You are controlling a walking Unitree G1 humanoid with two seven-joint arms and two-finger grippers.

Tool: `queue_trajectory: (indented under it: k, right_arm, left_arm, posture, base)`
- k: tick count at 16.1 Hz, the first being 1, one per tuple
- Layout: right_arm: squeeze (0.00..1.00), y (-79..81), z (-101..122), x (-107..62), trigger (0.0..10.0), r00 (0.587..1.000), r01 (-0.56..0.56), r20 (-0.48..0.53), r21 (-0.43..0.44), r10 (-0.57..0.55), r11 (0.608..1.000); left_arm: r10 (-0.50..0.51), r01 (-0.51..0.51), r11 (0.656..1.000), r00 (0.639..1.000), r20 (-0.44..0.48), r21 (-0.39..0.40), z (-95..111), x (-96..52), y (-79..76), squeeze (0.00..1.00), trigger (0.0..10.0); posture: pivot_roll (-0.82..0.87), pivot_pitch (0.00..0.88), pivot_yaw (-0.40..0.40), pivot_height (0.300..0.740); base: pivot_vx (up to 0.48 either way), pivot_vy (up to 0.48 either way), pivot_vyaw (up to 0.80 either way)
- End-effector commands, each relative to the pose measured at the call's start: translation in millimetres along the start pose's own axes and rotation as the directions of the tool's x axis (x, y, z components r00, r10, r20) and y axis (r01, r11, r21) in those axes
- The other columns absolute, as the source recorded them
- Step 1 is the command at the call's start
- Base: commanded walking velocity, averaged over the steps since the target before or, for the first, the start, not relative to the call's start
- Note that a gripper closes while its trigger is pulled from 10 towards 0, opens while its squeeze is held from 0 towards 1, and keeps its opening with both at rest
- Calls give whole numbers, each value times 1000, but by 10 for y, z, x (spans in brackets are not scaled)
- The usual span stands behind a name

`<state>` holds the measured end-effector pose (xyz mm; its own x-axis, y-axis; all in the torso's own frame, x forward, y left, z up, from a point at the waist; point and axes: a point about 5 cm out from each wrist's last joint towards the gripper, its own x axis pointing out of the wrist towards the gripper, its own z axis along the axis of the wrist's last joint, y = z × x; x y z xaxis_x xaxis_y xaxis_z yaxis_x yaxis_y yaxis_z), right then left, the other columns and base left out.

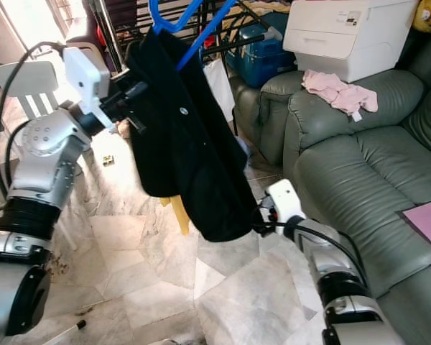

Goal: Hang hanger

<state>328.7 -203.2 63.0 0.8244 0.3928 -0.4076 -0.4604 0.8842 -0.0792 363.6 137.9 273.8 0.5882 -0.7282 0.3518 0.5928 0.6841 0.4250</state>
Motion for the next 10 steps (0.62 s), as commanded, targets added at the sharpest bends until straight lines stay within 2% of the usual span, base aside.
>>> queue_trajectory:
  k: [1, 5, 6, 7, 8, 9, 10]
  right_arm:
    - [0, -147, -218, -119, 0, 991, 88, -101, 38, -84, 995]
    - [0, -394, -173, -236, 0, 973, 221, -84, 58, -216, 973]
    - [0, -607, -20, -313, 0, 937, 349, -33, 67, -348, 935]
    - [0, -723, 120, -350, 0, 908, 416, 14, 78, -419, 906]
    - [0, -758, 164, -362, 0, 897, 438, 29, 85, -441, 895]
    - [0, -912, 395, -418, 0, 840, 521, 97, 135, -534, 843]
    - [0, -994, 544, -455, 0, 802, 560, 140, 161, -580, 813]
  left_arm:
    - [125, -130, 990, 988, 87, 49, 252, -83, 309, 0, 0]
    - [135, -136, 989, 990, 32, 57, 160, -183, 340, 0, 0]
    - [88, -85, 993, 995, -44, 78, -20, -287, 236, 0, 0]
    - [65, -57, 996, 993, -97, 75, -148, -374, 175, 0, 0]
    - [57, -48, 996, 992, -116, 77, -188, -405, 158, 0, 0]
    - [46, -40, 999, 982, -184, 38, -361, -561, 104, 0, 0]
    - [35, -34, 999, 974, -225, 10, -456, -659, 70, 0, 0]
  posture:
    - [-128, 0, 91, 740]
    - [-133, 0, 90, 740]
    - [-133, 0, 90, 740]
    - [-139, 0, 92, 740]
    - [-143, 0, 93, 740]
    - [-146, 0, 91, 740]
    - [-146, 0, 89, 740]
  base:
    - [0, 0, 0]
    - [0, 0, 0]
    - [0, 0, 0]
    - [0, 0, 0]
    - [0, 0, 0]
    - [0, 0, 0]
    - [0, 0, 0]
